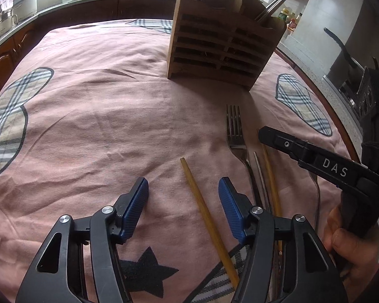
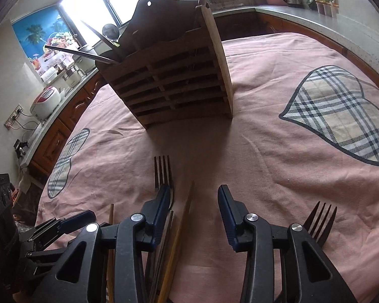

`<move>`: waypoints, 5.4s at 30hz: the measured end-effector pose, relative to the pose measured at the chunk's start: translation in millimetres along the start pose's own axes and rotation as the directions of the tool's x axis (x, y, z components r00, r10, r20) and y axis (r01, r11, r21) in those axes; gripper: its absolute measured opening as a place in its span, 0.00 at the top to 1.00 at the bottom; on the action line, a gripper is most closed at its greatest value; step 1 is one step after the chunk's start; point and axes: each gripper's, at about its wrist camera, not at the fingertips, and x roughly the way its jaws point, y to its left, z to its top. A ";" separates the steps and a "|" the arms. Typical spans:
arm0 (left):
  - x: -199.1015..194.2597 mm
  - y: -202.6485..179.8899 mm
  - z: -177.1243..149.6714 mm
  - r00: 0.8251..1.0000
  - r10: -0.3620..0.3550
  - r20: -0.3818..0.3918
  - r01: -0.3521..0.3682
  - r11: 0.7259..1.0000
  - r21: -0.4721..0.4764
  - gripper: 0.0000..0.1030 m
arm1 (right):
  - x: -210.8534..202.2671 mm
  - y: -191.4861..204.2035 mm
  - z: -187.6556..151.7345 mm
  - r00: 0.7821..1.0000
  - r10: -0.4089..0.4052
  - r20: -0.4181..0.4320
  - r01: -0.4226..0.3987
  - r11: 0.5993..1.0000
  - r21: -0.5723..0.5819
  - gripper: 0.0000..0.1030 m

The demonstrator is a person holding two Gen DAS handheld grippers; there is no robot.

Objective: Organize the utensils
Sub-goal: 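Close the left tool on a wooden chopstick while the right tool grasps another, then lift both held chopsticks and carry them over the wooden holder, then lower the chopsticks into the holder and open both tools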

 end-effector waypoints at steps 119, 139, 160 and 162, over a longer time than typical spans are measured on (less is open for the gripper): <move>-207.5 27.1 123.3 0.767 -0.113 0.632 0.211 0.974 -0.082 0.95 | -218.3 22.8 99.6 0.791 0.091 0.605 -0.076 0.996 -0.050 0.96; -173.7 40.1 190.2 0.693 -0.028 0.720 0.229 0.956 -0.183 0.95 | -199.2 21.1 161.2 0.735 0.063 0.675 -0.037 0.998 -0.053 0.96; -75.5 22.5 195.2 0.797 0.051 0.601 0.087 0.977 -0.197 0.95 | -97.0 1.5 157.4 0.822 0.032 0.568 -0.026 0.999 -0.019 0.96; -67.9 22.1 194.9 0.811 0.051 0.583 0.079 0.978 -0.194 0.94 | -90.8 -0.5 156.6 0.833 0.027 0.553 -0.024 1.000 -0.013 0.96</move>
